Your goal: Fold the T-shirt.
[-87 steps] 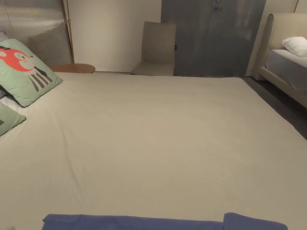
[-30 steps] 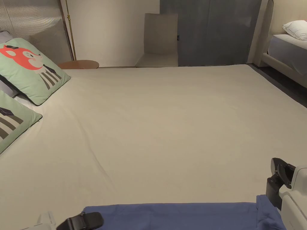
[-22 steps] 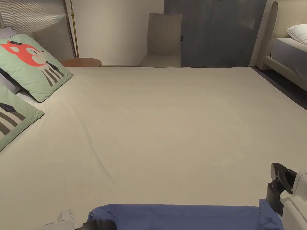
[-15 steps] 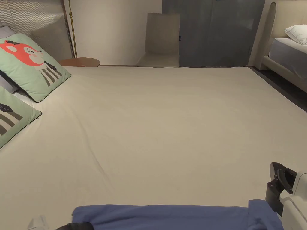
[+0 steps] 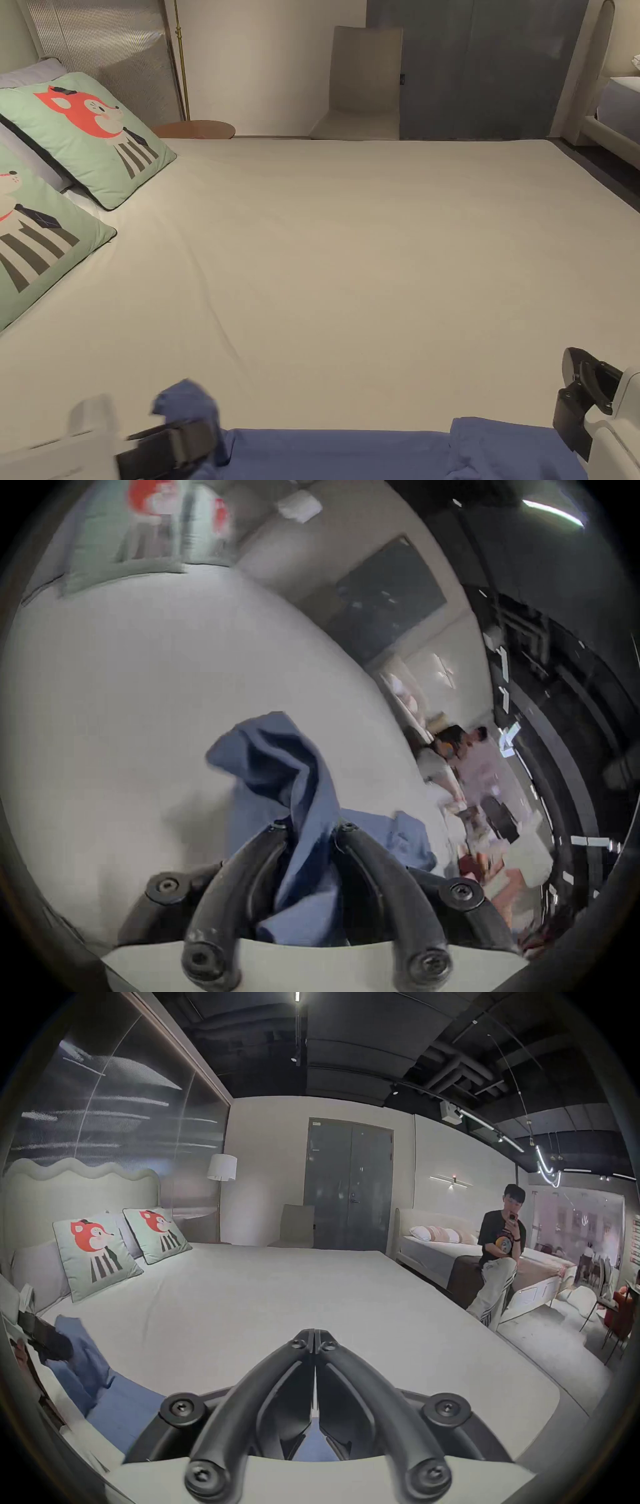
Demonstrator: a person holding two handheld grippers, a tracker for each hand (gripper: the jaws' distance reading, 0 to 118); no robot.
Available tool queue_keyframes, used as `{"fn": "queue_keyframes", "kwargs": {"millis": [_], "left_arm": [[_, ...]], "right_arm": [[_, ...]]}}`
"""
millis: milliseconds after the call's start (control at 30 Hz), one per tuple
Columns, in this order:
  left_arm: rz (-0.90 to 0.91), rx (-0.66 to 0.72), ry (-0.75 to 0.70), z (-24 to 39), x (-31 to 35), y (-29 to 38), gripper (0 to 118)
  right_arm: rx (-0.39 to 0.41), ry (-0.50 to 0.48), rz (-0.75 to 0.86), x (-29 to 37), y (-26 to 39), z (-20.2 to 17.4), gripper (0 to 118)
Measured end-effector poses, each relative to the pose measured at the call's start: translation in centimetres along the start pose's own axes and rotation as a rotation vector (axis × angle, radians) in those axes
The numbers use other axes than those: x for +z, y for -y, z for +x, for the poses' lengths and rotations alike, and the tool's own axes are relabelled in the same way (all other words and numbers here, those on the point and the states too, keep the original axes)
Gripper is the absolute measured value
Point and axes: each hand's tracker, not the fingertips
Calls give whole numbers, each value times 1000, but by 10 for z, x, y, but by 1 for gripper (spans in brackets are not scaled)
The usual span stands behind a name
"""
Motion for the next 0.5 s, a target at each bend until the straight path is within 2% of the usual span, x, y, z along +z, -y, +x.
{"fn": "queue_keyframes", "kwargs": {"millis": [100,233,400,433,467,500], "left_arm": [[-103,-108,13,31,-51,12,8],[-242,-186,-81,54,-120,43,8],[-256,-247,-210,65,-164,74,9],[-245,-247,-212,65,-164,75,17],[-240,-235,-181,66,-160,75,29],[-238,-210,-110,69,-153,71,54]], "right_arm": [[-14,1,3,4,1,7,1],[-23,25,5,11,3,21,1],[-28,57,0,16,7,37,1],[-34,60,-1,17,7,39,1],[-37,62,-1,18,8,41,1],[-39,66,0,19,8,43,1]]}}
